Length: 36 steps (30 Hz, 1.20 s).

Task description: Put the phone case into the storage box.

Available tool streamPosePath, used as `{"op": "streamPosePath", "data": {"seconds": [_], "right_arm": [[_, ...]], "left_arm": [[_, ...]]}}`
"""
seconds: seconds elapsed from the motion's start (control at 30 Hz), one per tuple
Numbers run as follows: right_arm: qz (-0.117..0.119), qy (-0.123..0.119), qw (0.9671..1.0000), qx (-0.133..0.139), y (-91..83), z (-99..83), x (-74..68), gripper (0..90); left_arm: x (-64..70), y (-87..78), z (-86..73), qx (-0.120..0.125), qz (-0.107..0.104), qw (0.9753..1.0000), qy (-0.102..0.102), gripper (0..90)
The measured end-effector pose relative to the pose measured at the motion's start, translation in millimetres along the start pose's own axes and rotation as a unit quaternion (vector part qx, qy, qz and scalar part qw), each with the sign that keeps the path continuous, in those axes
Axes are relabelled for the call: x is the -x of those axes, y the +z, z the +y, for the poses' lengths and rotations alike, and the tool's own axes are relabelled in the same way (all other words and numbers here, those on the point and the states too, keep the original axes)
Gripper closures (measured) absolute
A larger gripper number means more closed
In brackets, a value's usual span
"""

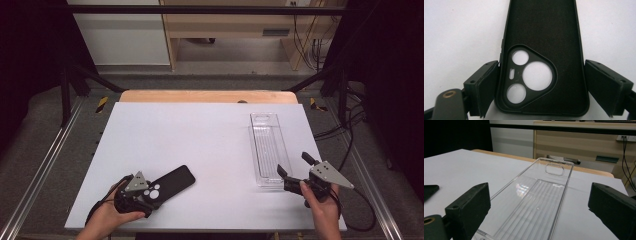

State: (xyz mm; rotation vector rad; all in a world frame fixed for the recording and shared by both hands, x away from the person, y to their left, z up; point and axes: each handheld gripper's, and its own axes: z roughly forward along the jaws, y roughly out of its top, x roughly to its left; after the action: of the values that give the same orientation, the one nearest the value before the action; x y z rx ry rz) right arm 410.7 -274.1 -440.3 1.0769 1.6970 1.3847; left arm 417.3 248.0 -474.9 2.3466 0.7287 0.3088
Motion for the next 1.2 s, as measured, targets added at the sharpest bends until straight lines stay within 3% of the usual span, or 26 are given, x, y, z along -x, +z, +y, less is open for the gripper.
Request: {"op": "streamPosePath", "data": {"seconds": [0.37, 0.57, 0.73, 0.83, 0.97, 1.2], "right_arm": [[0.004, -0.002, 1.0, 0.007, -2.1, 3.1, -2.9, 4.8], [0.024, -0.035, 0.999, 0.009, -1.8, 16.0, -22.0, 5.2], [0.059, -0.076, 0.9954, -0.002, 3.9, 25.2, -47.4, 5.1], [0.092, -0.098, 0.9908, -0.016, 10.7, 33.3, -64.9, 5.1], [0.136, -0.139, 0.98, -0.04, 22.7, 44.6, -88.6, 5.2], [0.2, -0.211, 0.9542, -0.07, 40.7, 67.3, -122.1, 5.2]], "left_arm": [[-0.9, -13.5, 11.3, 0.006, 0.005, 0.9997, 0.023, 16.3], [-3.4, -20.5, 21.5, 0.0, 0.005, 0.9992, 0.04, 16.5], [-4.9, -29.0, 33.3, 0.001, 0.009, 0.9982, 0.059, 16.5], [-6.7, -35.5, 42.6, 0.003, 0.009, 0.9976, 0.068, 16.6], [-8.5, -42.7, 57.0, -0.004, 0.012, 0.9962, 0.086, 16.5], [-4.5, -50.4, 83.1, -0.027, 0.014, 0.9912, 0.129, 16.5]]}}
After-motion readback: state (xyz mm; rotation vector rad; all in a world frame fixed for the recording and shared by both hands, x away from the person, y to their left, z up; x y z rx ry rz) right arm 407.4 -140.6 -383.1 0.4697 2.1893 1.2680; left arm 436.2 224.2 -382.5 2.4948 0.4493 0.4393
